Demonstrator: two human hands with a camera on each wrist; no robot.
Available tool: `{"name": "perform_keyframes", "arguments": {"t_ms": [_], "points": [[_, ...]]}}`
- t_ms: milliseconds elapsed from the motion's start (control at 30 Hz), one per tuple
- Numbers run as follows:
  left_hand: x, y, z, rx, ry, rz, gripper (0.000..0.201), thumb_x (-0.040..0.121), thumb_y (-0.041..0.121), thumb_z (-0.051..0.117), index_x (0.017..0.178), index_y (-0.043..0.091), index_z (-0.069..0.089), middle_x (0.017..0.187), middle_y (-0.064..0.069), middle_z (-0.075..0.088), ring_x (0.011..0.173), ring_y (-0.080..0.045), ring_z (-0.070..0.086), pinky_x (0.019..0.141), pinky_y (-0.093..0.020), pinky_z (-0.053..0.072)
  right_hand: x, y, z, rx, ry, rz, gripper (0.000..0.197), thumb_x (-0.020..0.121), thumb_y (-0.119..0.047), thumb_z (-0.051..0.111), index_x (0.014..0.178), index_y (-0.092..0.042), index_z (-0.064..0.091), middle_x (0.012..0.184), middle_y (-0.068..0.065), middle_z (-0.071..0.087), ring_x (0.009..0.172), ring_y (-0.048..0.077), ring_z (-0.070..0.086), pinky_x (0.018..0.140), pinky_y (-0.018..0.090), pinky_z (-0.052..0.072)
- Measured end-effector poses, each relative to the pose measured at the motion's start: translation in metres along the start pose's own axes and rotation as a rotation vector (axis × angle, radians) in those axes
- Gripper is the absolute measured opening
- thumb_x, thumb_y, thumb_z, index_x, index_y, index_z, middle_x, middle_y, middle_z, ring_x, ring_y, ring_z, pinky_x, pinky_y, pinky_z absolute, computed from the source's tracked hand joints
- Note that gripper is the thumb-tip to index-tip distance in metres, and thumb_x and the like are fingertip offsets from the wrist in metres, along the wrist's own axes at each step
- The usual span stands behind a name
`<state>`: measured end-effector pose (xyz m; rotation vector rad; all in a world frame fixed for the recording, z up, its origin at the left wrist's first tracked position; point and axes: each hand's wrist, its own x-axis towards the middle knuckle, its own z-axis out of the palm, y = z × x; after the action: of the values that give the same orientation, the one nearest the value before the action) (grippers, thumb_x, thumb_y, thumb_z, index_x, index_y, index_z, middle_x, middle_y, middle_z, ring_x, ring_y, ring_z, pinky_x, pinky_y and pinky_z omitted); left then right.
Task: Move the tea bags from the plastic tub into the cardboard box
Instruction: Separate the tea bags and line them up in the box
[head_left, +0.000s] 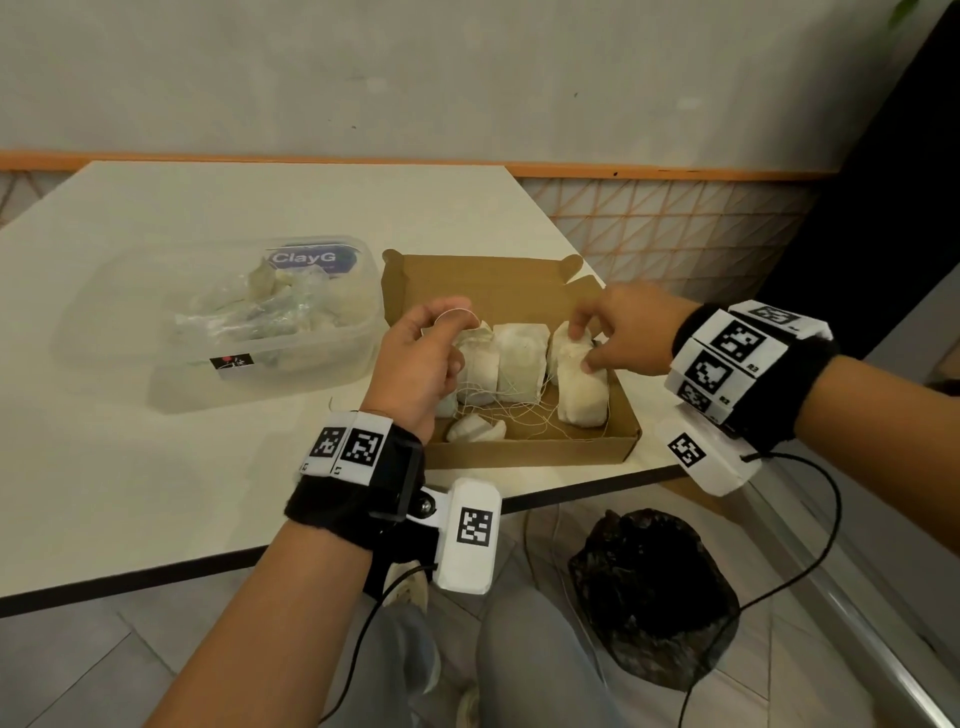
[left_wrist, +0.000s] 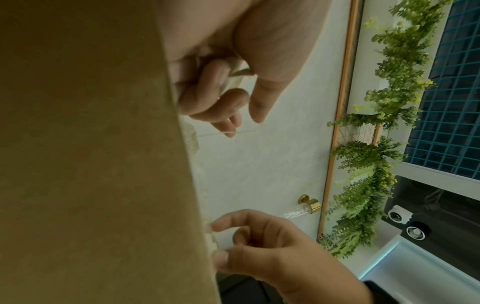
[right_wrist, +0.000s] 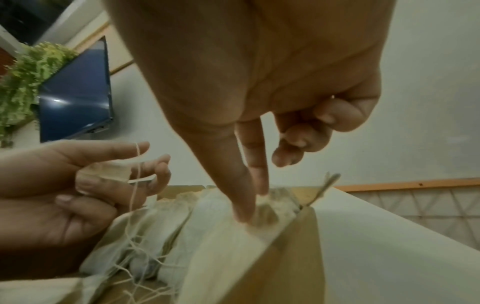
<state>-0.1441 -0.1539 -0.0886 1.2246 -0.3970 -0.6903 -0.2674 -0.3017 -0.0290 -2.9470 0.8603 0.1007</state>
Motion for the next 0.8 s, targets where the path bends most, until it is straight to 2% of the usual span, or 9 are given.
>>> {"name": "perform_keyframes", "arguments": {"t_ms": [133, 200, 267, 433, 533, 600, 667, 733, 800], "points": [[0.001, 0.000, 0.000, -0.008, 0.006, -0.008, 0.013, 0.086, 0.010, 0.062, 0.093, 0.021, 0.063, 0.083, -0.001, 0.056, 0.045, -0.005, 0.035, 0.035, -0.013, 0.026, -0.028, -0.002, -0.001, 0.029, 0.089, -0.104, 0.017, 0.081, -0.023, 0.067, 0.096, -0.023, 0.059, 0.077, -0.010, 0.047, 0.073, 0.008, 0.045, 0.068, 0.026, 0.037], [0.001, 0.000, 0.000, -0.015, 0.003, -0.010, 0.013, 0.086, 0.010, 0.061, 0.093, 0.020, 0.063, 0.082, 0.000, 0.058, 0.046, -0.005, 0.035, 0.035, -0.013, 0.026, -0.042, -0.004, 0.007, -0.007, 0.016, -0.169, 0.009, 0.083, -0.025, 0.063, 0.090, -0.030, 0.063, 0.083, -0.010, 0.054, 0.082, 0.010, 0.050, 0.077, 0.028, 0.041], [0.002, 0.000, 0.000, -0.026, -0.001, -0.009, 0.012, 0.086, 0.009, 0.061, 0.093, 0.019, 0.063, 0.081, 0.001, 0.059, 0.045, -0.005, 0.035, 0.035, -0.013, 0.025, -0.048, -0.005, 0.018, -0.059, -0.050, -0.218, 0.013, 0.084, -0.027, 0.060, 0.090, -0.035, 0.068, 0.091, -0.014, 0.058, 0.092, 0.008, 0.048, 0.084, 0.030, 0.039], [0.001, 0.000, 0.000, -0.059, -0.003, -0.014, 0.012, 0.087, 0.007, 0.060, 0.092, 0.018, 0.062, 0.079, 0.001, 0.058, 0.044, -0.005, 0.035, 0.035, -0.014, 0.024, -0.042, 0.000, 0.029, -0.170, -0.054, -0.204, 0.020, 0.089, -0.034, 0.054, 0.101, -0.042, 0.067, 0.101, -0.014, 0.060, 0.095, 0.008, 0.037, 0.081, 0.032, 0.026], [0.002, 0.000, -0.001, -0.113, -0.023, -0.028, 0.009, 0.090, 0.009, 0.056, 0.092, 0.017, 0.060, 0.079, 0.002, 0.059, 0.043, -0.004, 0.036, 0.035, -0.014, 0.024, -0.039, -0.002, 0.030, -0.189, -0.035, -0.191, 0.021, 0.091, -0.034, 0.051, 0.103, -0.042, 0.067, 0.104, -0.011, 0.060, 0.100, 0.011, 0.040, 0.083, 0.033, 0.025], [0.002, 0.000, -0.001, -0.165, -0.043, -0.040, 0.006, 0.093, 0.011, 0.054, 0.092, 0.016, 0.059, 0.079, 0.001, 0.058, 0.043, -0.004, 0.038, 0.036, -0.013, 0.024, -0.038, -0.006, 0.028, -0.111, 0.014, -0.197, 0.023, 0.089, -0.027, 0.053, 0.102, -0.039, 0.067, 0.100, -0.012, 0.062, 0.101, 0.010, 0.044, 0.086, 0.031, 0.028], [0.004, 0.001, -0.002, -0.218, -0.059, -0.057, 0.005, 0.094, 0.015, 0.054, 0.090, 0.015, 0.057, 0.081, 0.000, 0.056, 0.044, -0.004, 0.039, 0.036, -0.013, 0.024, -0.037, -0.015, 0.027, 0.078, 0.054, -0.249, 0.023, 0.086, -0.020, 0.059, 0.103, -0.032, 0.067, 0.090, -0.013, 0.063, 0.091, 0.006, 0.047, 0.087, 0.027, 0.037], [0.005, 0.002, -0.002, -0.247, -0.062, -0.083, 0.005, 0.095, 0.018, 0.053, 0.092, 0.015, 0.056, 0.082, -0.001, 0.056, 0.044, -0.004, 0.041, 0.036, -0.013, 0.025, -0.035, -0.029, 0.029, 0.230, 0.017, -0.323, 0.028, 0.083, -0.014, 0.064, 0.108, -0.028, 0.066, 0.087, -0.010, 0.059, 0.078, 0.003, 0.047, 0.076, 0.017, 0.040], [0.006, 0.002, -0.002, -0.264, -0.056, -0.100, 0.007, 0.096, 0.019, 0.052, 0.092, 0.015, 0.056, 0.081, -0.001, 0.058, 0.043, -0.004, 0.041, 0.035, -0.013, 0.026, -0.030, -0.044, 0.034, 0.249, -0.060, -0.363, 0.035, 0.084, -0.008, 0.060, 0.113, -0.028, 0.064, 0.082, -0.013, 0.053, 0.069, -0.002, 0.044, 0.066, 0.006, 0.036]]}}
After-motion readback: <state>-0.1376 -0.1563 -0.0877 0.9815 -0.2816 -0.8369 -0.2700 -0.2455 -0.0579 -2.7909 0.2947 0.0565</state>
